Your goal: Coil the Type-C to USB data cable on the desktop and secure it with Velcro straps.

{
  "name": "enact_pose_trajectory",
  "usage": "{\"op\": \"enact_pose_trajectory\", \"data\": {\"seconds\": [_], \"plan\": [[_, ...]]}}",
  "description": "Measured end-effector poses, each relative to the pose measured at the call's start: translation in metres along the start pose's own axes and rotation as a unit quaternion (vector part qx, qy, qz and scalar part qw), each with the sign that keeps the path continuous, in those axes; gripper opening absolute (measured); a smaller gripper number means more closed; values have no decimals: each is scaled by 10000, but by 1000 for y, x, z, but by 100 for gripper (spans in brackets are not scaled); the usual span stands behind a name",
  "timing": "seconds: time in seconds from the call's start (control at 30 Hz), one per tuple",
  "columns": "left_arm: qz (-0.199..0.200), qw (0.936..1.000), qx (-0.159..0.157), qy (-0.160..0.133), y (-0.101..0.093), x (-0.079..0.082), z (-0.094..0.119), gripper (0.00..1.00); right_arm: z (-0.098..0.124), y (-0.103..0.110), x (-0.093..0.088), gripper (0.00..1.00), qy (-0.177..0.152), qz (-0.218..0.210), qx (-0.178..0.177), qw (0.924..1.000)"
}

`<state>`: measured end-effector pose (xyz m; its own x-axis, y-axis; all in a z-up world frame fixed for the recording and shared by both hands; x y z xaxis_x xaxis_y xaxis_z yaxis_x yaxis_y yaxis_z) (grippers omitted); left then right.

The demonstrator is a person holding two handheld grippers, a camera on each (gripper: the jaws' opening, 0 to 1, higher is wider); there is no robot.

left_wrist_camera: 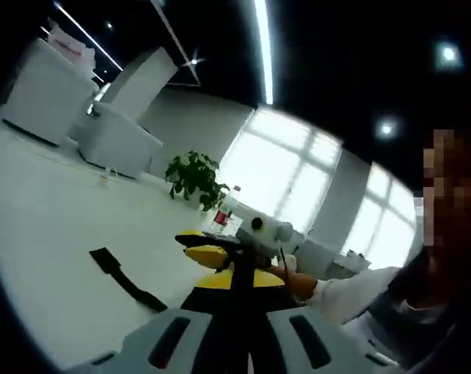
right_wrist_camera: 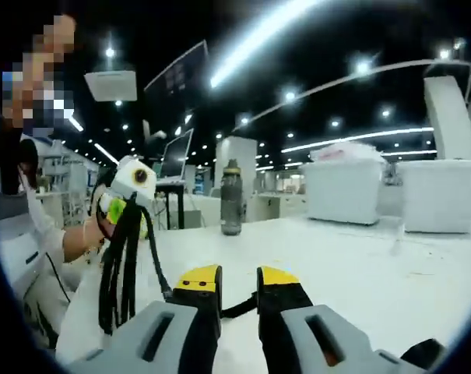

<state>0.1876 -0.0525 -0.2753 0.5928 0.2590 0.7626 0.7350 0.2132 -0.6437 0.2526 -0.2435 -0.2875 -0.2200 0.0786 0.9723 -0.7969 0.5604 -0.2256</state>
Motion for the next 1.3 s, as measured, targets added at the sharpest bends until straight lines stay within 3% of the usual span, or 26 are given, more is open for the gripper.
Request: {"op": "enact_pose_trajectory", "data": {"seconds": [0.1,0.23,0.3,0.33,0.43,0.53,0.63,0.73,0.8,0.87,0.97,1.03,1.07,1.13,1.23,1.3], "plan": [[-350,9975,579,203,27,5,-9,3,14,-15,1,16,-67,-21,-279,9996],[-374,9957,775,353,45,3,-21,4,22,-19,7,16,-273,-169,-327,9989],[-1068,9856,1247,405,59,3,-25,5,20,-5,16,16,-477,-129,44,9988],[-1527,9753,1519,487,65,1,-29,8,18,4,18,16,-513,-164,271,9982],[-2200,9552,1831,753,71,-3,-30,28,11,33,14,20,-191,150,818,9964],[-2303,9521,1867,745,66,-2,-28,34,3,59,2,25,193,530,1311,9898],[-2484,9472,1922,640,62,5,-23,32,-7,74,-14,25,581,1059,1507,9812],[-2454,9490,1955,319,58,18,-18,29,-18,83,-25,26,791,1677,1619,9692],[-2465,9477,2009,267,58,21,-17,22,-24,85,-29,26,902,2017,1641,9614],[-2565,9420,2139,325,63,21,-16,18,-29,84,-33,26,1042,2400,1628,9513],[-2631,9367,2243,549,71,13,-15,12,-39,78,-35,14,1125,3034,1373,9362],[-2649,9349,2271,644,75,6,-15,6,-42,78,-34,10,1052,3024,1389,9371],[-2691,9325,2285,766,76,3,-14,4,-44,76,-31,8,944,2844,1393,9438],[-2921,9226,2284,1068,77,-4,-13,3,-48,71,-25,0,898,2766,1329,9475],[-3403,8974,2358,1526,78,-11,-14,3,-58,61,-17,0,933,2829,1299,9457],[-3589,8857,2395,1716,78,-13,-15,3,-65,54,-12,0,948,2506,1267,9551]]}}
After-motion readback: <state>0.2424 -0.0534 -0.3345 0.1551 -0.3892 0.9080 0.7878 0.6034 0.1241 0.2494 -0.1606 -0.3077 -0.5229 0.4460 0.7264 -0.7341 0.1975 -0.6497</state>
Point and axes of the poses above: the point that each gripper's makers call its tool centre point, and the gripper's own axes: z roughly backward along the fingers, y roughly to its left, x roughly out of its top, the point moved 7 cm from there along z, roughly backward along the fingers, and after that the axes turned 11 degrees about z, right-handed, at the moved point
